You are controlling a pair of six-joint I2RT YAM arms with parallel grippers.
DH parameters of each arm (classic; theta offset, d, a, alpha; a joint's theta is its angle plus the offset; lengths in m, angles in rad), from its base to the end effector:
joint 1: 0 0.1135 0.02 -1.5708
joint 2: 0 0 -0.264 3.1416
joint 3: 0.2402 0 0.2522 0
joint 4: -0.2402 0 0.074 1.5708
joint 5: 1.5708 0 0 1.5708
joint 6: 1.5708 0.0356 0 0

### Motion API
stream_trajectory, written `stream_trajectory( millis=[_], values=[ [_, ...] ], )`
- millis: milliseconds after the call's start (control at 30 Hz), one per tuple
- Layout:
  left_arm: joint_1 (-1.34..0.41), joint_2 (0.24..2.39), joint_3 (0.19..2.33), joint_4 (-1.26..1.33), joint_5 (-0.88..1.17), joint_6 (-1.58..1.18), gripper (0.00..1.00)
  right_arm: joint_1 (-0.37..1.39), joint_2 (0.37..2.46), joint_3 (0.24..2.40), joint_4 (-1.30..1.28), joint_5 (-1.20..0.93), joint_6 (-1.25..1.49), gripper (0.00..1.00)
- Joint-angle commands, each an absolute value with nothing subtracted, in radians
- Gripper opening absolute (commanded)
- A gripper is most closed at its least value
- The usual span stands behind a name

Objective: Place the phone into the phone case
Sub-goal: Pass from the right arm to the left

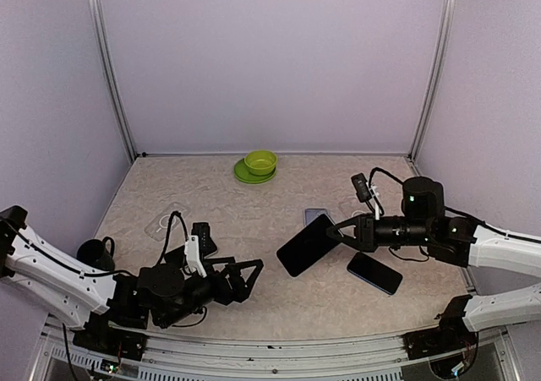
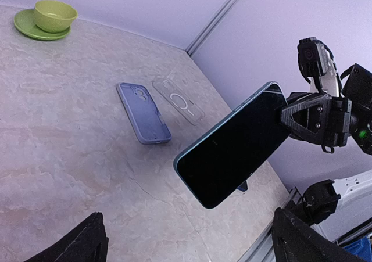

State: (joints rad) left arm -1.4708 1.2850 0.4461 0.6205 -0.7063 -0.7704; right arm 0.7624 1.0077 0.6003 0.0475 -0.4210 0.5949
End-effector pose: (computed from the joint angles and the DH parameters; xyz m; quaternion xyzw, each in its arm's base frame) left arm 0.0482 -0.2490 0.2028 0.0478 0.7617 -0.4113 0.4984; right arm 0.1544 0.1676 0.2573 -0.1858 0.7913 0.4831 0.3254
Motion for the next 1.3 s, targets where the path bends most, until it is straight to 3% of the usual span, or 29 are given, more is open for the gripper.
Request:
stream_trajectory(
  millis=[0,333,633,1267],
  values=[
    [-1.418,1.269,0.402,0.828,-0.476,-0.787,0.96,0.755,0.936,0.567,0.215,-0.402,0.644,0.00],
    [-1.321,1.409,0.388,1.033,-0.180,-0.825,0.92,0.760,0.870,0.441,0.496,-0.441,0.756,0.00],
    [-1.272,1.505,0.406,1.151,-0.078,-0.874,0.90,0.786,0.844,0.401,0.592,-0.451,0.756,0.01],
    [-1.246,1.595,0.456,1.283,0.038,-0.905,0.79,0.876,0.994,0.371,0.765,-0.497,0.756,0.00]
  ],
)
